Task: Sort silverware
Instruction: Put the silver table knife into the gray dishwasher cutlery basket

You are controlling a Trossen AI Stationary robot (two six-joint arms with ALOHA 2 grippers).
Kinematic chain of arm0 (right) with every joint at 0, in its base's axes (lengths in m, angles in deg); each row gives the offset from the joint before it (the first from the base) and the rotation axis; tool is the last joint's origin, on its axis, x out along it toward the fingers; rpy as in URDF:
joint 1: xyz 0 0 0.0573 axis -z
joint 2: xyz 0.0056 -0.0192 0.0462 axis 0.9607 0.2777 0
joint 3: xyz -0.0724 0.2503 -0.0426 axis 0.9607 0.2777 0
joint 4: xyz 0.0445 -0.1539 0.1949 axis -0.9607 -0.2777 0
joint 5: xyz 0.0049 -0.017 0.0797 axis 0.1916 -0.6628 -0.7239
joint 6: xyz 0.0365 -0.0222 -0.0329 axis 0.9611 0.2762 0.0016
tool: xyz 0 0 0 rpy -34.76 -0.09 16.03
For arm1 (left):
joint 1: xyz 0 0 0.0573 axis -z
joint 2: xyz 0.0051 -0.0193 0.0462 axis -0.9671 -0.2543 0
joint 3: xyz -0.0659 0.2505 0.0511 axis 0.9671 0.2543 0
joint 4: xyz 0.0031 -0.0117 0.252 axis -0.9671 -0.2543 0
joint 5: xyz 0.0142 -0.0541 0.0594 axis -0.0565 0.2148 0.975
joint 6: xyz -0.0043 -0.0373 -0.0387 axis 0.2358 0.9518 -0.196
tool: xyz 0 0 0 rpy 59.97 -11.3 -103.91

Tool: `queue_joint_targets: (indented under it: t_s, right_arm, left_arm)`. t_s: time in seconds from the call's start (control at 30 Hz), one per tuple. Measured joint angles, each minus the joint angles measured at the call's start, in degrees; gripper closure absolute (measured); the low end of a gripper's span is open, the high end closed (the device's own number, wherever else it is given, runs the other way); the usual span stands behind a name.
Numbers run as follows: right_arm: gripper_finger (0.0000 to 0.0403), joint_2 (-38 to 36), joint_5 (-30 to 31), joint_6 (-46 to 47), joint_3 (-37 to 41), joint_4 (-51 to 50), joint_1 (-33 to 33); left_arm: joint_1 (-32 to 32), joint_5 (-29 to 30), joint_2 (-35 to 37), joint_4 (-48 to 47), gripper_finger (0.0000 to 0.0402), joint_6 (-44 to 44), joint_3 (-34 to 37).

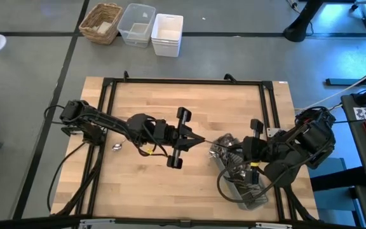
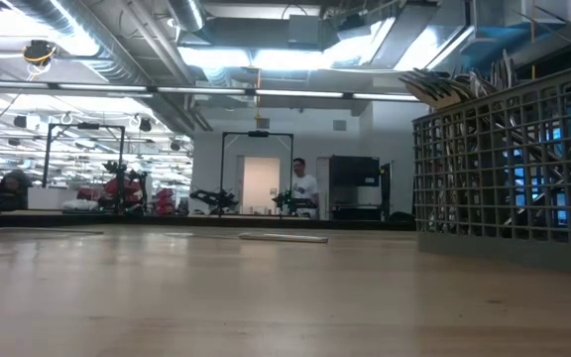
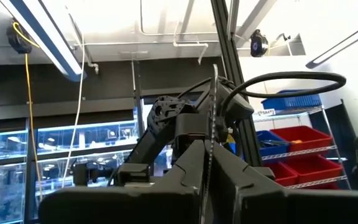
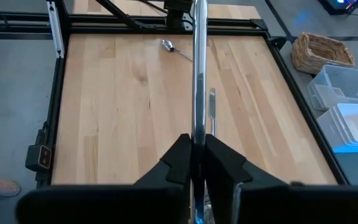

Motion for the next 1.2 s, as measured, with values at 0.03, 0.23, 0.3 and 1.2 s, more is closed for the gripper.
queue_joint_targets:
  t_s: [0.03,0.23,0.3,1.2]
  right_arm:
    - [0.0361,0.00,-0.22,-0.02,0.00,0.04,0.00]
    - [0.0312,-0.02,-0.43,-0.07,0.00,0.01,0.00]
    - [0.0294,-0.02,-0.80,-0.05,0.00,0.01,0.00]
    - [0.0271,-11.85,-12.70,-6.42,0.00,-0.23,-0.04]
  left_arm:
    - [0.02,0.04,0.00,0.02,0.0398,0.13,0.00]
    - [0.02,1.39,0.00,0.00,0.0399,0.12,0.00]
    - [0.02,1.65,0.00,-0.25,0.0400,0.12,0.00]
    - [-0.63,6.39,-6.65,-8.47,0.0401,13.64,-2.01]
